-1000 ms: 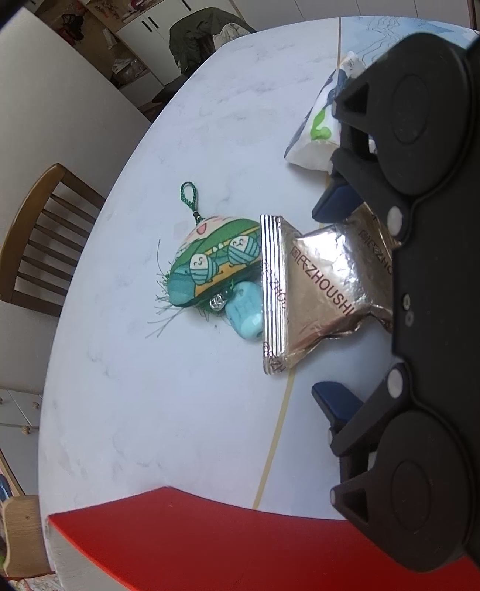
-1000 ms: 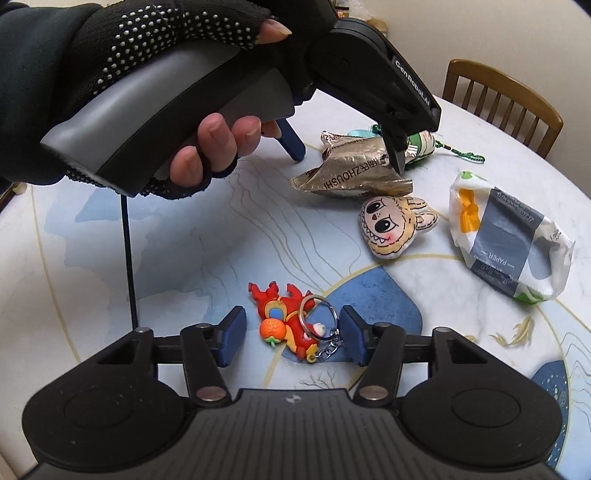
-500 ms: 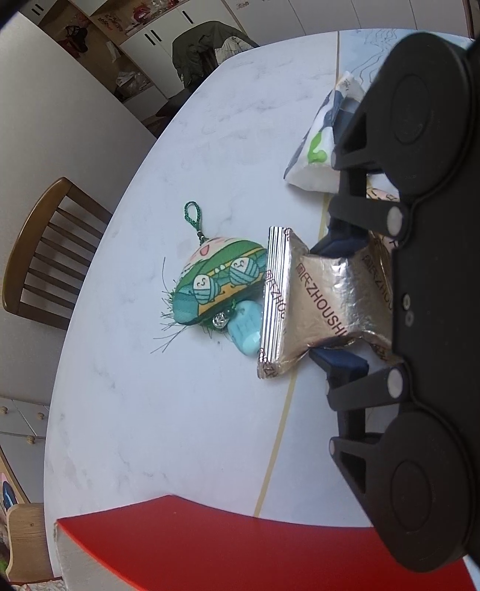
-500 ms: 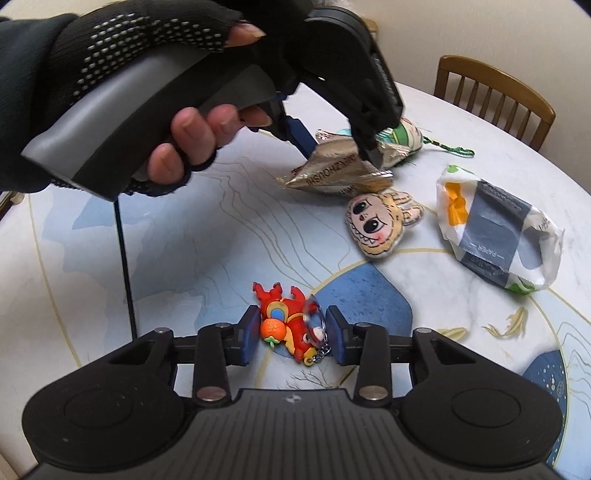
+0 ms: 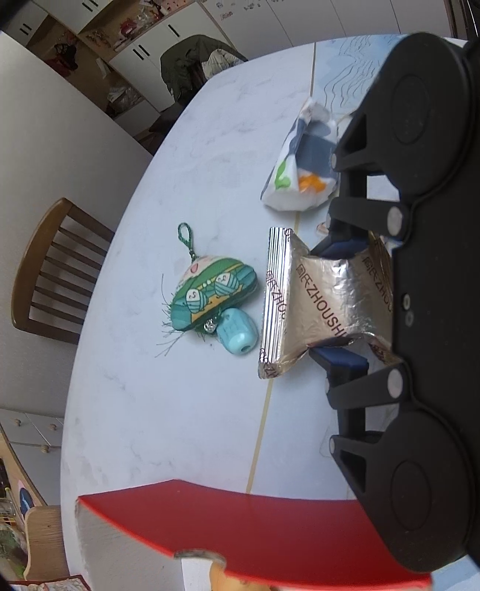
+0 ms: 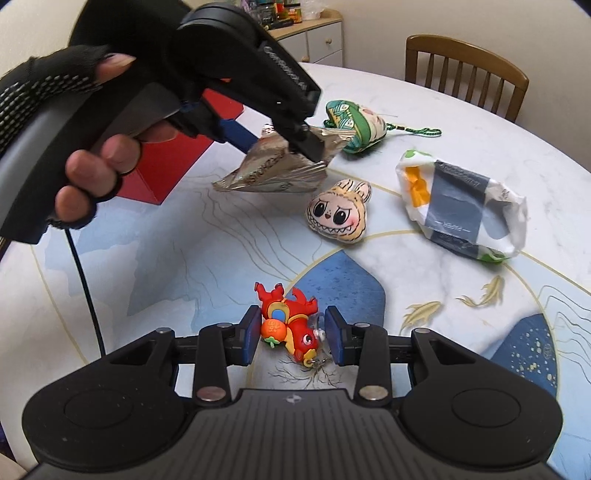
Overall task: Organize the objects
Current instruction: 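Carry the foil bag and dragon toy over the red box with both tools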
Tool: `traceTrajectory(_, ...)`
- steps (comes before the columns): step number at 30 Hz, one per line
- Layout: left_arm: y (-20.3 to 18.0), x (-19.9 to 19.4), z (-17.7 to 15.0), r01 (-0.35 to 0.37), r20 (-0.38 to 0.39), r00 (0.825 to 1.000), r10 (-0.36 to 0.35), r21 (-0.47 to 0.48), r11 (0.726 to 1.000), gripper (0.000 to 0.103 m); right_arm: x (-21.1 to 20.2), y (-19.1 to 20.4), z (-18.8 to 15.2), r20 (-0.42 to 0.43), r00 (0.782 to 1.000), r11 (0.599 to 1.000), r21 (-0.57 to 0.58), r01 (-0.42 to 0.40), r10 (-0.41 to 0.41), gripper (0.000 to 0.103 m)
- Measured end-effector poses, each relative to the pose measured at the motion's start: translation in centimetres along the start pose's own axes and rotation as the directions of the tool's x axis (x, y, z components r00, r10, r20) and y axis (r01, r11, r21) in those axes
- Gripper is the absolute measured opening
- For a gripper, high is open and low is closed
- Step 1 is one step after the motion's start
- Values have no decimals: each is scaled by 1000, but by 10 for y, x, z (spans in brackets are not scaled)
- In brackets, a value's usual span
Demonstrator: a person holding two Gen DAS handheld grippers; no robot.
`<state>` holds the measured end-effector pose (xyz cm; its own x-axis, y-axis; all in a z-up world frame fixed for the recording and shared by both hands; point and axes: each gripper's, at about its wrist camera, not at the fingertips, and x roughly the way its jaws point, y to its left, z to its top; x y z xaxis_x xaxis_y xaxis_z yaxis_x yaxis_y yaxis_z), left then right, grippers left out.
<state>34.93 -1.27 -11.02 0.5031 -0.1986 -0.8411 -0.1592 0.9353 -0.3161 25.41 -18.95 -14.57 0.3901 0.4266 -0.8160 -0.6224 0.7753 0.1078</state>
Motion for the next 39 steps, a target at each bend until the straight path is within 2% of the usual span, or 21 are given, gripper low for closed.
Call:
traceTrajectory(13,-6,-49,-20,35,14,999,-35,37,999,48,-45,4,7,63,998,999,41,-2,-1,36)
traceTrajectory(24,-5,-98,-35,32,49,998,-36,80,996,48,-84,10,22,141,990,997,76,-4,-7,37)
traceTrajectory(39,39,-159,-49,-4,87,996,-4,86,996,48,-111,55,50,214,977,999,48,-3,-7,37)
